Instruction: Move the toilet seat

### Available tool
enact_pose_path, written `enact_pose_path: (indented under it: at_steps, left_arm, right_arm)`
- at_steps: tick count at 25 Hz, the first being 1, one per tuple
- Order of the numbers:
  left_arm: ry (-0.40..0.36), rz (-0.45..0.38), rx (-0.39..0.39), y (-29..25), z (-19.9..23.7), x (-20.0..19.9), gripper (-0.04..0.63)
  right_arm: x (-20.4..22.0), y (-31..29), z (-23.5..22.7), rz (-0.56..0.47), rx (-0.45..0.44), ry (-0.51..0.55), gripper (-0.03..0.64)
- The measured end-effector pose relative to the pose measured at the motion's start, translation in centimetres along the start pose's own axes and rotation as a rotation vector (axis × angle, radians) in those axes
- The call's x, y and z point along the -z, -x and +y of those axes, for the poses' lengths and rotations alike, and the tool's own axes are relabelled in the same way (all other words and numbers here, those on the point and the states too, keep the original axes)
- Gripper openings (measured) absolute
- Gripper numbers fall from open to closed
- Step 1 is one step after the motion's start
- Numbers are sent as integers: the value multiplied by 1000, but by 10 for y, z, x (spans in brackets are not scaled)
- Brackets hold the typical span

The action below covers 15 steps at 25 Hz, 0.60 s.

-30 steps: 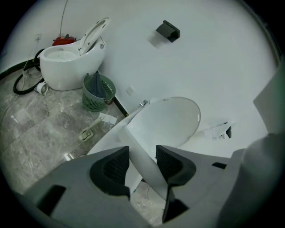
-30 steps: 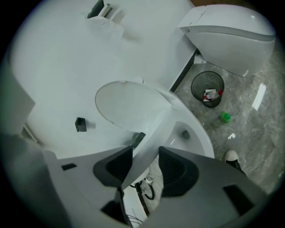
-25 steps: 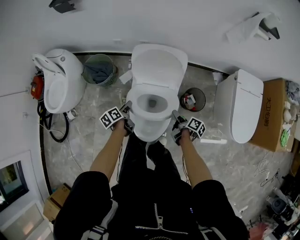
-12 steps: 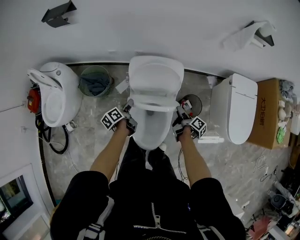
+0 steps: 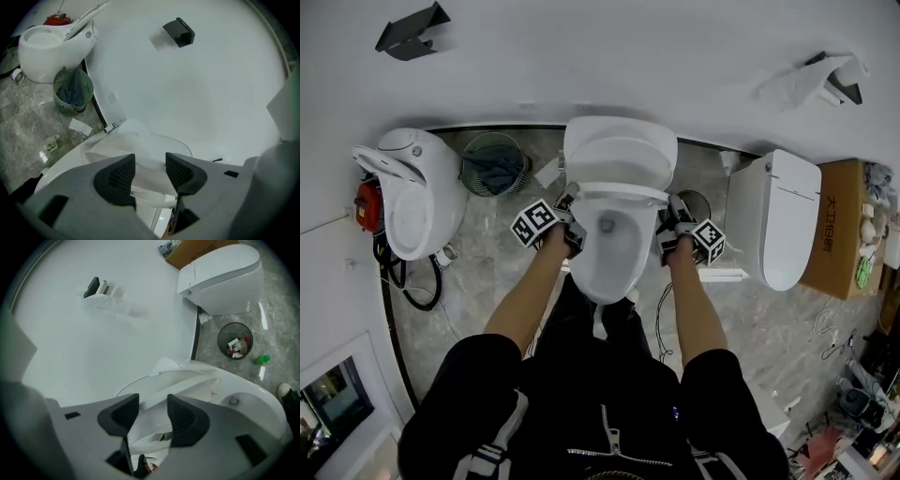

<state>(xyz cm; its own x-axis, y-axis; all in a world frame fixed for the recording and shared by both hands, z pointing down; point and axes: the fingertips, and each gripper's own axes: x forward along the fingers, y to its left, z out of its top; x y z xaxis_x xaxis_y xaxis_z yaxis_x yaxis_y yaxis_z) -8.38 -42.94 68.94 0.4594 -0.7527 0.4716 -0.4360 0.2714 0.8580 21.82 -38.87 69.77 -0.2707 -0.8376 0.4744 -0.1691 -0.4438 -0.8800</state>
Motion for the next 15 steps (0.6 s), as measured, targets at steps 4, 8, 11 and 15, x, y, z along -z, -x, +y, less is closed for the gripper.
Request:
enact_pose_path:
  at_steps: [4, 8, 11, 15]
  left_arm:
    - [2, 0, -20, -18, -6, -12, 210]
    - [8, -13, -33, -32, -10, -21, 210]
    - [12, -12, -35, -40, -12, -26, 209]
    - [12, -3, -45, -51, -13, -31, 209]
  right_arm:
    - [-9, -18, 10, -13, 25, 3, 193]
    - [-16, -33, 15, -10, 49, 11, 195]
    - [-20, -42, 19, -14, 57, 11, 195]
    - [-25, -52, 21, -19, 70, 15, 195]
